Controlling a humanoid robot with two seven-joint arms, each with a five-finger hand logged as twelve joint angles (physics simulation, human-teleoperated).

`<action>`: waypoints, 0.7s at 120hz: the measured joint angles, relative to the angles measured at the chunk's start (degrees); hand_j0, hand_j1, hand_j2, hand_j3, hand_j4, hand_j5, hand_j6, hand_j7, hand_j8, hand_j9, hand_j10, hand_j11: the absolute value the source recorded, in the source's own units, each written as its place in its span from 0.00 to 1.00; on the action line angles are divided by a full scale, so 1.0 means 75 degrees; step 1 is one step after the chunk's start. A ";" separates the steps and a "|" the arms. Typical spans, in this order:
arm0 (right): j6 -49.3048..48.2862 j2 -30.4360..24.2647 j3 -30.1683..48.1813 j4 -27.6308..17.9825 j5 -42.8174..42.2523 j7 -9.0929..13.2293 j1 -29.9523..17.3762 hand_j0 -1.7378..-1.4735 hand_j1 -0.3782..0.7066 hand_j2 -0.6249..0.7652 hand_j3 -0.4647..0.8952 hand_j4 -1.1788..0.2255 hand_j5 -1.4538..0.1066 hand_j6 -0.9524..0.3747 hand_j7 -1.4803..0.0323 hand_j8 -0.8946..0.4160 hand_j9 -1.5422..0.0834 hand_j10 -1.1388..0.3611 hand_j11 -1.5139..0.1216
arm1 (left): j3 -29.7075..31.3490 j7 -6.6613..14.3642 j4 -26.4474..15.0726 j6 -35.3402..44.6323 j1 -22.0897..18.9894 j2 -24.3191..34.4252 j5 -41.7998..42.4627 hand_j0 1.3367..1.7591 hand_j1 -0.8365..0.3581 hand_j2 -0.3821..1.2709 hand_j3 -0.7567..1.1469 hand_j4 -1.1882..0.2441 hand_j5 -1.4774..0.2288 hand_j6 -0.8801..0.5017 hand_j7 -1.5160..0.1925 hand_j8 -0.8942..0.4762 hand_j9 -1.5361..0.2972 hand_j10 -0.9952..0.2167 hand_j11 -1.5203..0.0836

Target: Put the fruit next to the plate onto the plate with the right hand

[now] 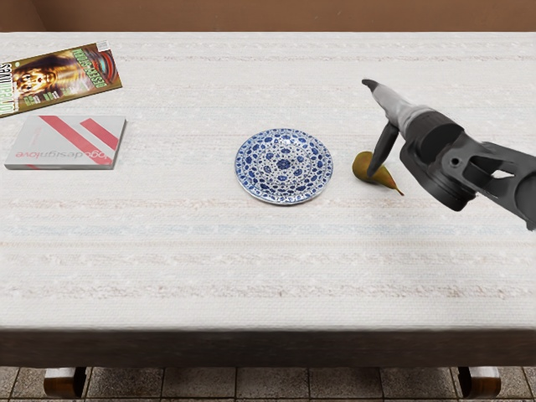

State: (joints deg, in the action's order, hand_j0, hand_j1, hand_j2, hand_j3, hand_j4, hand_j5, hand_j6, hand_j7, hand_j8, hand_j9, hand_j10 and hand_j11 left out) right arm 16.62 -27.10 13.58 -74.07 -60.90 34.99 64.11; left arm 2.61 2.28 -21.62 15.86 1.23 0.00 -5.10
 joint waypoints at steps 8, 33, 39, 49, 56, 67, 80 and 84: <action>0.0190 0.0246 -0.0112 0.0216 -0.0121 0.0001 0.0015 0.30 0.03 0.45 0.34 0.84 0.93 0.71 0.98 0.68 0.95 0.76 0.93 | 0.0001 0.0000 0.0000 0.0001 0.0000 0.0000 0.0000 0.76 0.99 0.23 0.40 0.83 0.86 0.64 0.89 0.65 0.84 0.82 0.95; 0.1161 0.0534 -0.0527 0.0688 -0.0232 0.0001 -0.0021 0.30 0.03 0.45 0.34 0.84 0.93 0.72 0.98 0.68 0.95 0.76 0.93 | 0.0001 0.0000 0.0000 0.0004 0.0000 0.0000 0.0000 0.76 0.99 0.23 0.40 0.83 0.86 0.64 0.89 0.65 0.84 0.82 0.95; 0.1230 0.0599 -0.0682 0.0808 -0.0234 0.0001 -0.0020 0.30 0.03 0.45 0.34 0.84 0.93 0.72 0.98 0.68 0.95 0.76 0.93 | 0.0001 0.0000 0.0000 0.0003 0.0000 0.0000 0.0000 0.76 0.99 0.23 0.40 0.83 0.86 0.64 0.89 0.65 0.84 0.82 0.95; 0.1280 0.0689 -0.0859 0.0982 -0.0233 0.0001 -0.0030 0.30 0.03 0.45 0.34 0.84 0.93 0.72 0.98 0.68 0.95 0.76 0.93 | -0.0002 0.0000 0.0000 0.0004 0.0000 0.0000 0.0000 0.76 0.99 0.23 0.40 0.83 0.86 0.64 0.89 0.65 0.84 0.82 0.95; 0.1304 0.0831 -0.1018 0.1144 -0.0232 0.0001 -0.0026 0.30 0.03 0.45 0.34 0.84 0.93 0.72 0.98 0.68 0.95 0.76 0.93 | -0.0003 0.0000 0.0000 0.0004 0.0000 0.0000 0.0000 0.76 0.99 0.23 0.40 0.83 0.86 0.64 0.89 0.65 0.84 0.82 0.95; 0.1345 0.1037 -0.1181 0.1379 -0.0232 0.0001 -0.0033 0.30 0.03 0.45 0.34 0.84 0.93 0.72 0.98 0.68 0.95 0.76 0.93 | -0.0002 0.0000 0.0000 0.0002 0.0000 0.0000 0.0000 0.76 0.99 0.23 0.40 0.83 0.86 0.64 0.89 0.65 0.84 0.82 0.95; 0.1375 0.1148 -0.1259 0.1526 -0.0231 0.0001 -0.0068 0.30 0.03 0.45 0.34 0.84 0.93 0.72 0.98 0.68 0.95 0.76 0.93 | -0.0001 0.0000 0.0000 0.0003 0.0000 0.0000 0.0000 0.76 0.99 0.23 0.40 0.83 0.86 0.64 0.89 0.65 0.84 0.82 0.95; 0.1381 0.1186 -0.1270 0.1571 -0.0231 0.0001 -0.0078 0.30 0.03 0.45 0.34 0.84 0.93 0.72 0.98 0.68 0.95 0.76 0.93 | 0.0000 0.0000 0.0000 0.0003 0.0000 0.0000 0.0000 0.76 0.99 0.23 0.40 0.83 0.86 0.64 0.89 0.65 0.84 0.82 0.95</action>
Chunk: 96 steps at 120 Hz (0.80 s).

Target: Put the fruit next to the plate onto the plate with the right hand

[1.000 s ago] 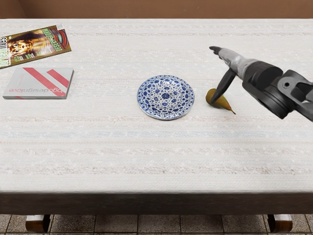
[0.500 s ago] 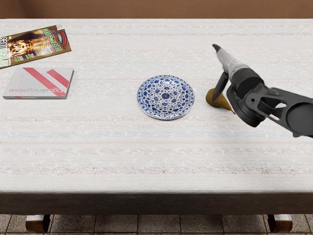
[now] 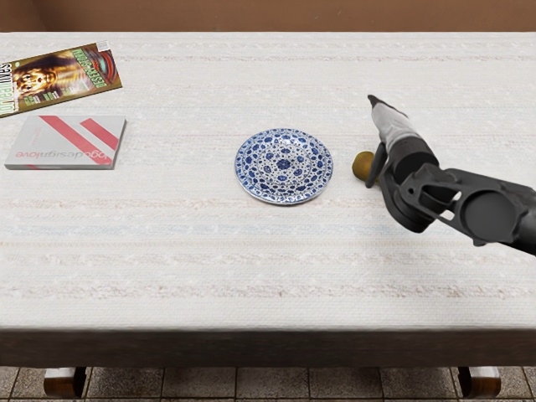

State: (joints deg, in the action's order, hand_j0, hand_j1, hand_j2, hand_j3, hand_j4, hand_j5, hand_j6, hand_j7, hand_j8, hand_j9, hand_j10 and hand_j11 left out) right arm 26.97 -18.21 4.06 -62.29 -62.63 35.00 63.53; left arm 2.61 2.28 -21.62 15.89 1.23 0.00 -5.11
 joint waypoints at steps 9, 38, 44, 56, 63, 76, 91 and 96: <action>0.0012 0.0096 -0.0019 0.0110 -0.0002 0.0000 -0.0011 0.30 0.03 0.45 0.34 0.84 0.93 0.71 0.97 0.68 0.95 0.76 0.92 | 0.0001 0.0000 0.0000 0.0000 0.0000 0.0000 0.0000 0.76 0.99 0.23 0.40 0.83 0.86 0.64 0.89 0.65 0.84 0.82 0.95; 0.0177 0.0221 -0.0036 0.0219 -0.0003 0.0000 -0.0128 0.30 0.11 0.44 0.34 0.79 0.87 0.66 0.91 0.62 0.89 0.71 0.87 | 0.0001 0.0000 0.0000 0.0001 0.0000 0.0000 0.0000 0.76 0.99 0.23 0.40 0.83 0.86 0.64 0.89 0.65 0.84 0.82 0.95; 0.0187 0.0226 -0.0036 0.0224 -0.0003 0.0000 -0.0158 0.30 0.13 0.44 0.34 0.77 0.85 0.64 0.89 0.61 0.87 0.69 0.85 | 0.0001 0.0000 0.0000 -0.0001 0.0000 0.0000 0.0000 0.76 0.99 0.23 0.40 0.83 0.86 0.64 0.89 0.65 0.84 0.82 0.95; 0.0238 0.0241 -0.0037 0.0228 -0.0004 0.0000 -0.0200 0.30 0.18 0.43 0.34 0.74 0.82 0.61 0.86 0.57 0.84 0.67 0.81 | -0.0002 0.0000 0.0000 -0.0003 0.0000 0.0000 0.0000 0.76 0.99 0.23 0.40 0.83 0.86 0.64 0.89 0.65 0.84 0.82 0.95; 0.0288 0.0249 -0.0037 0.0230 -0.0003 0.0000 -0.0230 0.30 0.20 0.43 0.34 0.73 0.80 0.60 0.84 0.56 0.82 0.65 0.80 | -0.0002 0.0000 0.0000 -0.0003 0.0000 0.0000 0.0000 0.76 0.99 0.23 0.40 0.83 0.86 0.64 0.89 0.65 0.84 0.82 0.95; 0.0339 0.0287 -0.0038 0.0231 -0.0004 0.0000 -0.0317 0.30 0.23 0.42 0.34 0.71 0.78 0.58 0.82 0.54 0.80 0.63 0.78 | 0.0000 0.0000 0.0000 -0.0003 0.0000 0.0000 0.0000 0.76 0.99 0.23 0.40 0.83 0.86 0.64 0.89 0.65 0.84 0.82 0.95; 0.0362 0.0339 -0.0035 0.0231 -0.0002 0.0000 -0.0385 0.30 0.28 0.42 0.34 0.68 0.74 0.54 0.78 0.51 0.77 0.61 0.75 | 0.0001 0.0000 0.0000 -0.0004 0.0000 0.0000 0.0000 0.76 0.99 0.23 0.40 0.83 0.86 0.64 0.89 0.65 0.84 0.82 0.95; 0.0390 0.0348 -0.0034 0.0231 -0.0002 0.0000 -0.0405 0.30 0.29 0.42 0.34 0.67 0.73 0.54 0.78 0.50 0.76 0.60 0.74 | 0.0002 0.0000 0.0000 -0.0004 0.0000 0.0000 0.0000 0.76 0.99 0.23 0.40 0.83 0.86 0.64 0.89 0.65 0.84 0.82 0.95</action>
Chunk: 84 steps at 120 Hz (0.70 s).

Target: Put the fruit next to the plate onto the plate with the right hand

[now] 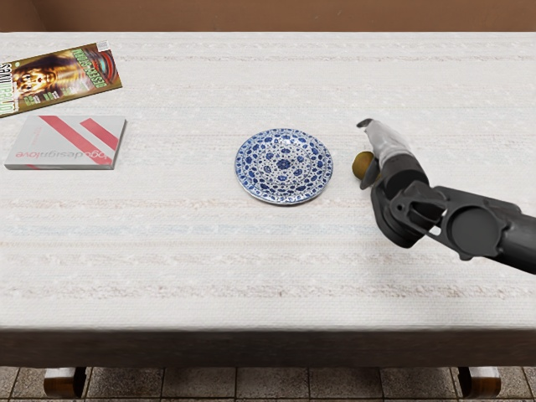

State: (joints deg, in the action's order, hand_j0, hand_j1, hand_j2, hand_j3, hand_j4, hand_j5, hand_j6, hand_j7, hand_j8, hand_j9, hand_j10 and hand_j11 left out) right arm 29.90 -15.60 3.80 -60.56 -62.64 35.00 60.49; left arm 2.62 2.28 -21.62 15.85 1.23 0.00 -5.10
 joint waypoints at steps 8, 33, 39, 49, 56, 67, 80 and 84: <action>0.0097 0.0008 -0.0002 0.0000 -0.0003 0.0000 -0.0031 0.30 0.30 0.42 0.34 0.66 0.72 0.53 0.77 0.49 0.75 0.59 0.73 | -0.0001 0.0000 0.0000 0.0001 0.0000 0.0000 0.0000 0.76 0.99 0.23 0.40 0.83 0.86 0.64 0.89 0.65 0.84 0.82 0.95; 0.0189 0.0010 -0.0003 0.0000 -0.0001 0.0000 -0.0065 0.30 0.36 0.41 0.34 0.63 0.68 0.49 0.72 0.45 0.71 0.56 0.69 | -0.0003 0.0000 0.0000 0.0003 0.0000 0.0000 0.0000 0.76 0.99 0.23 0.40 0.83 0.86 0.64 0.89 0.65 0.84 0.82 0.95; 0.0193 0.0008 -0.0003 0.0000 0.0000 0.0000 -0.0069 0.30 0.37 0.41 0.34 0.61 0.67 0.48 0.71 0.44 0.70 0.55 0.67 | -0.0003 0.0000 0.0000 0.0002 0.0000 0.0000 0.0000 0.76 0.99 0.23 0.40 0.83 0.86 0.64 0.89 0.65 0.84 0.82 0.95; 0.0190 0.0003 -0.0003 0.0000 0.0000 0.0000 -0.0072 0.30 0.40 0.40 0.34 0.60 0.65 0.46 0.69 0.42 0.68 0.53 0.66 | -0.0003 0.0000 0.0000 0.0002 0.0000 0.0000 0.0000 0.76 0.99 0.23 0.40 0.83 0.86 0.64 0.89 0.65 0.84 0.82 0.95; 0.0180 -0.0002 -0.0003 0.0000 0.0001 -0.0001 -0.0071 0.30 0.41 0.41 0.34 0.59 0.64 0.45 0.68 0.42 0.67 0.53 0.65 | -0.0002 0.0000 0.0000 0.0002 0.0000 0.0000 0.0000 0.76 0.99 0.23 0.40 0.83 0.86 0.64 0.89 0.65 0.84 0.82 0.95; 0.0164 -0.0010 -0.0003 0.0000 0.0006 -0.0003 -0.0072 0.30 0.42 0.40 0.34 0.58 0.63 0.45 0.67 0.41 0.66 0.52 0.64 | -0.0003 0.0000 0.0000 0.0004 0.0000 0.0000 0.0000 0.76 0.99 0.23 0.40 0.83 0.86 0.64 0.89 0.65 0.84 0.82 0.95; 0.0148 -0.0015 -0.0003 0.0000 0.0014 -0.0003 -0.0091 0.30 0.44 0.39 0.34 0.58 0.62 0.44 0.66 0.40 0.65 0.52 0.63 | -0.0003 0.0000 0.0000 0.0004 0.0000 0.0000 0.0000 0.76 0.99 0.23 0.40 0.83 0.86 0.64 0.89 0.65 0.84 0.82 0.95; 0.0145 -0.0016 -0.0003 -0.0001 0.0018 -0.0005 -0.0103 0.30 0.45 0.38 0.34 0.58 0.62 0.44 0.66 0.40 0.65 0.51 0.63 | -0.0003 0.0000 0.0000 0.0003 0.0000 0.0000 0.0000 0.76 0.99 0.23 0.40 0.83 0.86 0.64 0.89 0.65 0.84 0.82 0.95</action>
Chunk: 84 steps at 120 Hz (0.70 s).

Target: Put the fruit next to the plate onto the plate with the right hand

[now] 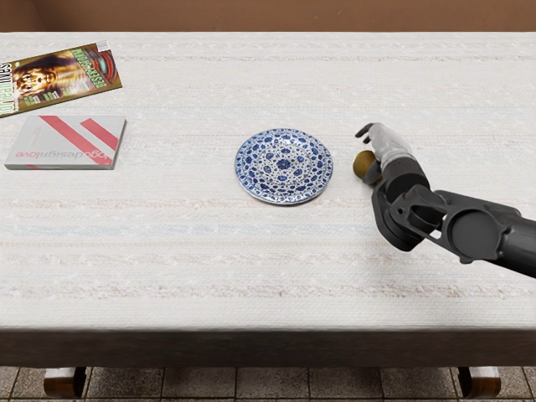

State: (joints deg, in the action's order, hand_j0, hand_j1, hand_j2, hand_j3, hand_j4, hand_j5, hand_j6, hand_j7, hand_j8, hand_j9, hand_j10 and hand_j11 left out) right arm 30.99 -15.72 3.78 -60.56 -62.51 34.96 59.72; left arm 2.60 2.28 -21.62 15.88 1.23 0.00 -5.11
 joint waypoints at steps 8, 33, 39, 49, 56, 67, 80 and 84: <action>0.0003 -0.0007 0.0000 0.0000 0.0003 0.0001 -0.0035 0.30 0.45 0.38 0.34 0.58 0.62 0.44 0.66 0.40 0.65 0.51 0.63 | 0.0002 0.0000 0.0000 0.0000 0.0000 0.0000 0.0000 0.76 0.99 0.23 0.40 0.83 0.86 0.64 0.89 0.65 0.84 0.82 0.95; -0.0003 -0.0024 -0.0001 0.0000 0.0023 0.0003 -0.0080 0.30 0.49 0.38 0.34 0.55 0.59 0.41 0.63 0.37 0.62 0.49 0.60 | 0.0001 0.0000 0.0000 -0.0002 0.0000 0.0000 0.0000 0.76 0.99 0.23 0.40 0.83 0.86 0.64 0.89 0.65 0.84 0.82 0.95; -0.0004 -0.0025 -0.0001 0.0001 0.0030 0.0004 -0.0096 0.30 0.49 0.38 0.34 0.54 0.58 0.40 0.62 0.37 0.61 0.48 0.59 | 0.0001 0.0000 0.0000 -0.0002 0.0000 0.0000 0.0000 0.76 0.99 0.23 0.40 0.83 0.86 0.64 0.89 0.65 0.84 0.82 0.95; -0.0005 -0.0023 0.0000 0.0001 0.0039 0.0005 -0.0111 0.30 0.51 0.39 0.34 0.53 0.56 0.39 0.60 0.35 0.60 0.47 0.58 | -0.0001 0.0000 0.0000 -0.0002 0.0000 0.0000 0.0000 0.76 0.99 0.23 0.40 0.83 0.86 0.64 0.89 0.65 0.84 0.82 0.95; -0.0009 -0.0024 0.0000 0.0000 0.0044 0.0005 -0.0116 0.30 0.53 0.40 0.34 0.52 0.55 0.38 0.59 0.36 0.58 0.46 0.56 | -0.0001 0.0000 0.0000 -0.0001 0.0000 0.0000 0.0000 0.76 0.99 0.23 0.40 0.83 0.86 0.64 0.89 0.65 0.84 0.82 0.95; -0.0014 -0.0018 0.0001 0.0001 0.0038 0.0007 -0.0120 0.31 0.54 0.42 0.34 0.50 0.54 0.39 0.57 0.37 0.57 0.44 0.55 | 0.0001 0.0000 0.0000 0.0000 0.0000 0.0000 0.0000 0.76 0.99 0.23 0.40 0.83 0.86 0.64 0.89 0.65 0.84 0.82 0.95; -0.0023 -0.0007 0.0000 0.0001 0.0038 0.0011 -0.0119 0.31 0.56 0.46 0.34 0.47 0.50 0.41 0.53 0.39 0.53 0.41 0.51 | 0.0000 0.0000 0.0000 0.0000 0.0000 0.0000 0.0000 0.76 0.99 0.23 0.40 0.83 0.86 0.64 0.89 0.65 0.84 0.82 0.95; -0.0027 -0.0005 0.0000 0.0001 0.0038 0.0013 -0.0118 0.31 0.57 0.47 0.34 0.46 0.49 0.41 0.52 0.39 0.52 0.40 0.50 | 0.0001 0.0000 0.0000 0.0001 0.0000 0.0000 0.0000 0.76 0.99 0.23 0.40 0.83 0.86 0.64 0.89 0.65 0.84 0.82 0.95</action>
State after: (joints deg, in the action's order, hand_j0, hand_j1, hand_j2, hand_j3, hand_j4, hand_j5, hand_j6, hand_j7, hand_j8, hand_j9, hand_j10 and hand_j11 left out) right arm 30.78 -15.76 3.79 -60.56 -62.23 35.05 58.83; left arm 2.61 2.28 -21.62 15.88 1.23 0.00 -5.11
